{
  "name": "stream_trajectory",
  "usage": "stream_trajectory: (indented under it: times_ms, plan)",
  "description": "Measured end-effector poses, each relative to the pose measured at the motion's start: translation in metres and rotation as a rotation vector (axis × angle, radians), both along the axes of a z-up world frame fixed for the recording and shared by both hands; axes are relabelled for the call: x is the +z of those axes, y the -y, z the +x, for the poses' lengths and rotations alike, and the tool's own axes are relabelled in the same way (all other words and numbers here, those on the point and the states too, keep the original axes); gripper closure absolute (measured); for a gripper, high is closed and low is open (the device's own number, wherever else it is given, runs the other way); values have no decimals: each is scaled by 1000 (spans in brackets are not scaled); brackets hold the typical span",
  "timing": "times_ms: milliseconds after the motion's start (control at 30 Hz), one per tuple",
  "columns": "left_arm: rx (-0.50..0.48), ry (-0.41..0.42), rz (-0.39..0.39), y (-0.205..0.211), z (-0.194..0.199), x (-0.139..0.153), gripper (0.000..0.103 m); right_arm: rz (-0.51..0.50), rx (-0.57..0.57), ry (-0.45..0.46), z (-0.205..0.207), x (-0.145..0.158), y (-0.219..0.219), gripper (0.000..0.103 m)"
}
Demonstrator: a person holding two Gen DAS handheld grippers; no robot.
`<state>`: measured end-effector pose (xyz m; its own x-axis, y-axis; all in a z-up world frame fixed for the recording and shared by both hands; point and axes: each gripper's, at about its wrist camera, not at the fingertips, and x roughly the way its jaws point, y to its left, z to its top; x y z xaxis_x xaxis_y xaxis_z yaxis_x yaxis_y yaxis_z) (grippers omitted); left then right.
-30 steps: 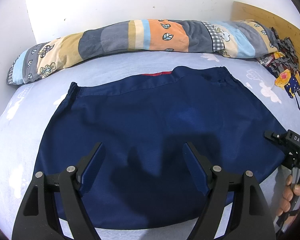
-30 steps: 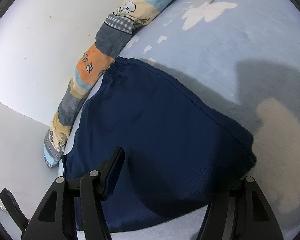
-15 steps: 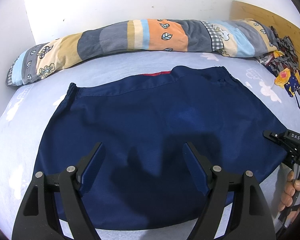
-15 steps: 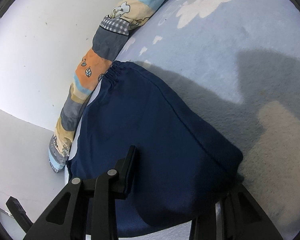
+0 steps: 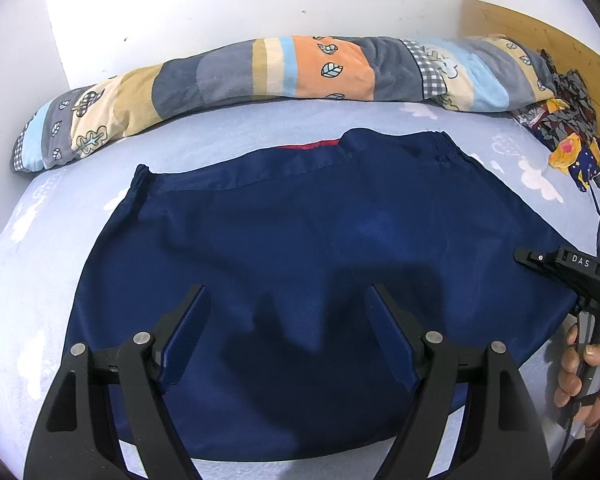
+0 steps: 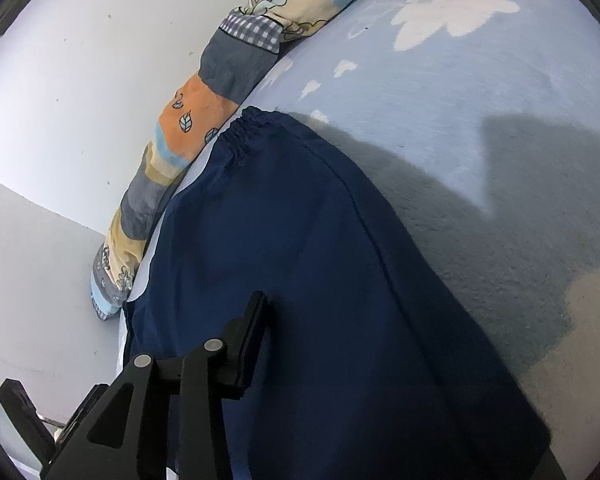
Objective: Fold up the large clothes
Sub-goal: 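Lift the held edge with the right gripper and fold it across the jacket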
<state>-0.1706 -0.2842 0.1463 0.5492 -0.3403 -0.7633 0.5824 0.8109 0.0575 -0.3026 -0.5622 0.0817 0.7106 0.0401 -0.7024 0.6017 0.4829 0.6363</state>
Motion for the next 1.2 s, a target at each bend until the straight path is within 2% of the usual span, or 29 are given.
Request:
stream_trajectory:
  times_ms: [67,200,400,700,833,967,1100,1200]
  plan:
    - [-1,-1,1,0,0,0,23,2,12,6,0,0,0,55]
    - [-1,-3,0,1,0,0,23,1,22,-4,0,3,-1,67]
    - [-6,-16,-9,2,-1,0,23,16,10,10,-2,14,-3,80]
    - [17,-65,-7,-5,7,-3,23,6,38,-20,10,54,-9,83]
    - [35,-91,17,-6,14,-12,23,15,20,-8,8,52,-12,83]
    - [72,-157,-16,-6,28,-21,23,86,-23,7,3,43,-8,83]
    - [119,-170,34,1,38,-39,23,96,-2,15,6,51,-7,83]
    - [166,-178,118,9,45,-61,23,67,27,13,10,60,-9,83]
